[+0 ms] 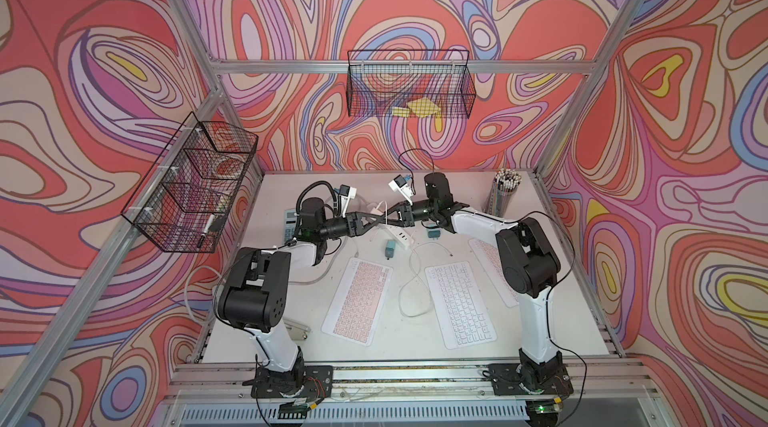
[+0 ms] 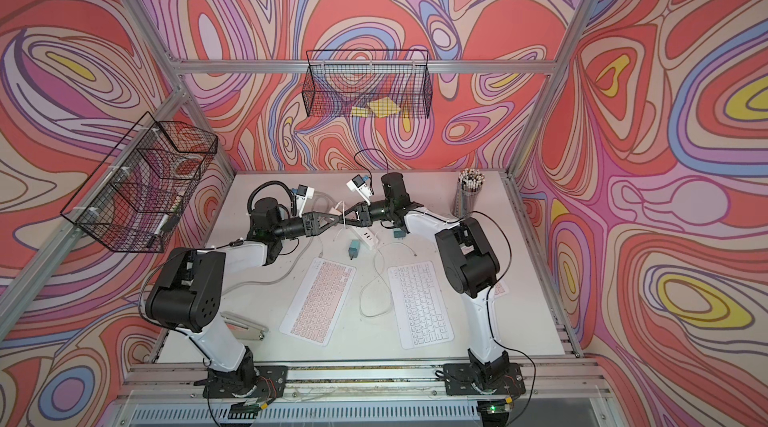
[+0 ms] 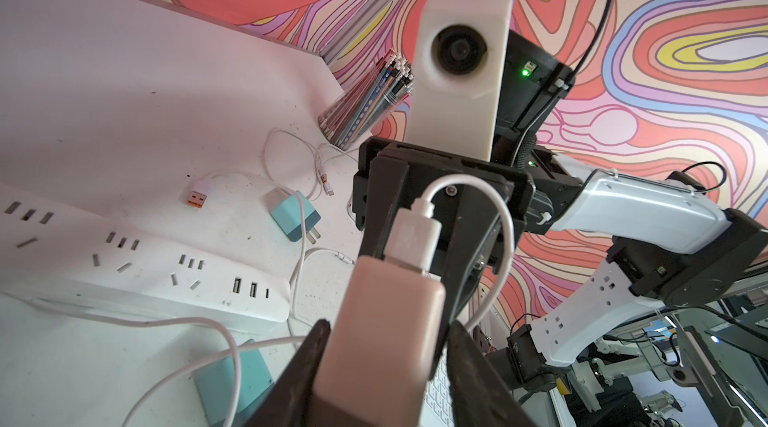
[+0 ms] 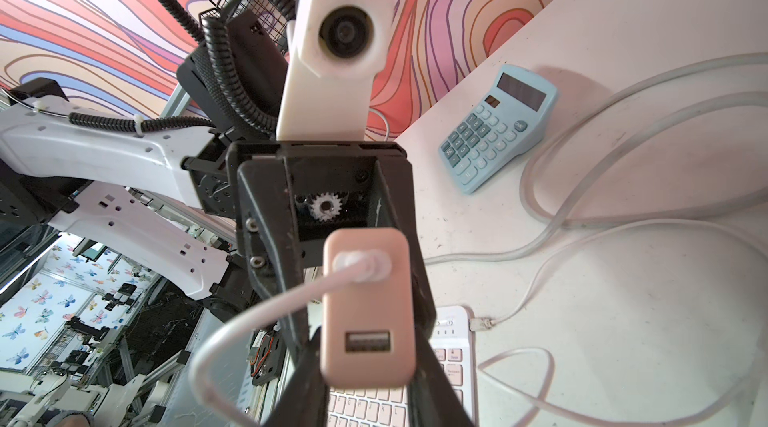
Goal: Unplug the wireless keyboard
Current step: Remove the power cord from the plug.
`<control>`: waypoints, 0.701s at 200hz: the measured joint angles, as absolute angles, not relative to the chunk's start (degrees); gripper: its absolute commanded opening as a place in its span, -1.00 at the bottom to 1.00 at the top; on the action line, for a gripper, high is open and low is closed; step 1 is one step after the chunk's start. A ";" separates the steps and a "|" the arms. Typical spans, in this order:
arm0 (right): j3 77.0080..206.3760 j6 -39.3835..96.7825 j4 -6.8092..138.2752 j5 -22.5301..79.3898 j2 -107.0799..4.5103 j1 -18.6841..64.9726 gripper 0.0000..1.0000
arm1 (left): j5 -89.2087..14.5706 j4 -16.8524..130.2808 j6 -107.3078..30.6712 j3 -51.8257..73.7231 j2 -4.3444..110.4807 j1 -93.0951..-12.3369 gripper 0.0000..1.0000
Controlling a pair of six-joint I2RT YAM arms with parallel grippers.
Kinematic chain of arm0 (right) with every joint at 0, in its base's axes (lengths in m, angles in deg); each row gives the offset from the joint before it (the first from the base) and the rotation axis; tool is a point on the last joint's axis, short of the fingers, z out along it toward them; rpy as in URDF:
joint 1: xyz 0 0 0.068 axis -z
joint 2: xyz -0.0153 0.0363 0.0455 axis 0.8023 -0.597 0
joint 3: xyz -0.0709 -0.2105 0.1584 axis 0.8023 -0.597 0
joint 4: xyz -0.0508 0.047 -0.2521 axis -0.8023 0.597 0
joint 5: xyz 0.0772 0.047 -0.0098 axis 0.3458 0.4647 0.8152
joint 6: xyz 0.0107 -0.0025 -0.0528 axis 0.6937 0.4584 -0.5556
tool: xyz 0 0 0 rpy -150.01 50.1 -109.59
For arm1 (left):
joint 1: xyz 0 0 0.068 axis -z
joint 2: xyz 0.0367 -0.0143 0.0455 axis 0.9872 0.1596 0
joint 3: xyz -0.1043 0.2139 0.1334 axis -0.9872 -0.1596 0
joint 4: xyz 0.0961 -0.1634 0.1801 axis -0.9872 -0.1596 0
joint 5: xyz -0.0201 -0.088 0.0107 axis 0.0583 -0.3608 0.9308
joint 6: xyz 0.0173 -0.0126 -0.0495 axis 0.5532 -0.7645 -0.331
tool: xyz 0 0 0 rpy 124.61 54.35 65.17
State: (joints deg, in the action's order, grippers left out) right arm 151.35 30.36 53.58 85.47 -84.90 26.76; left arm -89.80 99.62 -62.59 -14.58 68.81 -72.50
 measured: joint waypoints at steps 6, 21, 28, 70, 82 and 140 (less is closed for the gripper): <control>151.24 30.36 53.34 85.62 -84.90 26.78 -0.82 | -89.71 100.91 -63.71 -14.61 68.97 -72.52 0.00; 150.87 30.39 52.75 86.21 -84.90 27.00 -0.82 | -89.60 105.35 -67.01 -14.63 69.65 -72.83 0.00; 150.56 30.36 52.49 86.41 -84.87 27.04 -0.82 | -89.58 107.47 -68.63 -14.65 70.15 -73.07 -0.03; 149.06 30.34 53.06 86.47 -84.85 27.22 -0.82 | -89.58 112.58 -72.71 -14.65 71.42 -73.74 -0.03; 149.03 30.45 52.97 86.49 -84.85 27.28 -0.82 | -89.60 112.58 -72.76 -14.65 71.42 -73.68 0.03; 149.03 32.68 50.54 86.54 -84.85 27.39 -0.81 | -88.31 101.07 -64.08 -14.63 70.00 -72.39 0.06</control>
State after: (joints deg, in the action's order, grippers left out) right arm 149.03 32.68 50.54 86.54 -84.85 27.39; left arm -88.31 101.07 -64.08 -14.63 70.00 -72.39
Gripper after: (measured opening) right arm 0.295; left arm 0.545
